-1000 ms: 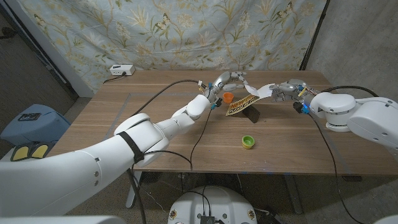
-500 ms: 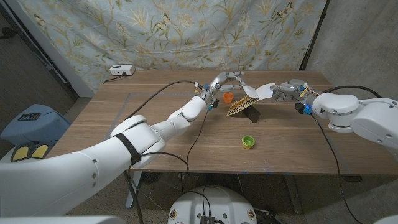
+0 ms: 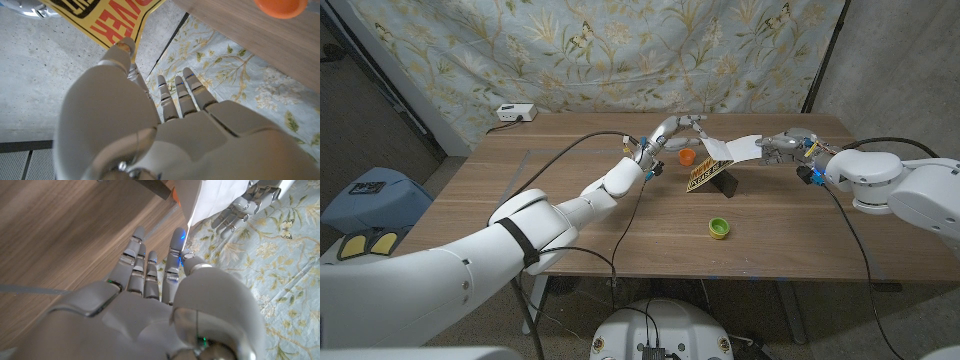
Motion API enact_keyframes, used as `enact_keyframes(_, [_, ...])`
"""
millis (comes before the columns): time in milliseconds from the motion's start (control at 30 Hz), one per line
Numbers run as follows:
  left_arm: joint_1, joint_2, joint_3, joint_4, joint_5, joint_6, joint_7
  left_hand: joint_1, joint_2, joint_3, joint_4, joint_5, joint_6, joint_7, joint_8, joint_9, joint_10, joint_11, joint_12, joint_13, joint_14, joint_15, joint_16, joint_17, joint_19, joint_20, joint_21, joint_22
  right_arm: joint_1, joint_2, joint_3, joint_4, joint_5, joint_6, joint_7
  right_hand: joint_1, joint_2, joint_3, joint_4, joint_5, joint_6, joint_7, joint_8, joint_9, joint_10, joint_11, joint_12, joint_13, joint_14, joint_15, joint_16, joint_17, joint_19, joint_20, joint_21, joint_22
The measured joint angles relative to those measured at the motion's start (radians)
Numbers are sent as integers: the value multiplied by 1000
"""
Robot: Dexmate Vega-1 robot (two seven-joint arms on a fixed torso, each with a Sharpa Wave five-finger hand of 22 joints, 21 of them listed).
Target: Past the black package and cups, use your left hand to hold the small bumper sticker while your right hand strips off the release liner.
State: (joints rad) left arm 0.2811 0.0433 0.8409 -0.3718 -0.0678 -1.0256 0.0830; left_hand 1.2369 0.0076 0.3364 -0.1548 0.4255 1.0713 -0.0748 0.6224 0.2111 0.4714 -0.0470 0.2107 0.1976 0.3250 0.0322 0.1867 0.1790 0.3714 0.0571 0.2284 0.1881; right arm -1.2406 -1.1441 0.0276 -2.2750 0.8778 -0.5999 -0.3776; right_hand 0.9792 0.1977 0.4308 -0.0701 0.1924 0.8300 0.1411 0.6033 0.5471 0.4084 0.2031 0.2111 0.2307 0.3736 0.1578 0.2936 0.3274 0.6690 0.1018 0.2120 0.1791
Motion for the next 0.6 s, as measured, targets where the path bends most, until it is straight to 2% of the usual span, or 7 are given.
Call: enact_keyframes(600, [16, 32, -18, -4, 22, -62, 2, 0, 0, 0, 0, -1, 0, 0, -3, 5, 0, 0, 0, 0, -2, -2, 0, 0, -4, 4, 0, 0, -25, 14, 28, -4, -14, 1, 13, 0, 0, 10, 4, 0, -14, 4, 7, 2, 0, 0, 0, 0, 5, -5, 0, 5, 0, 0, 0, 0])
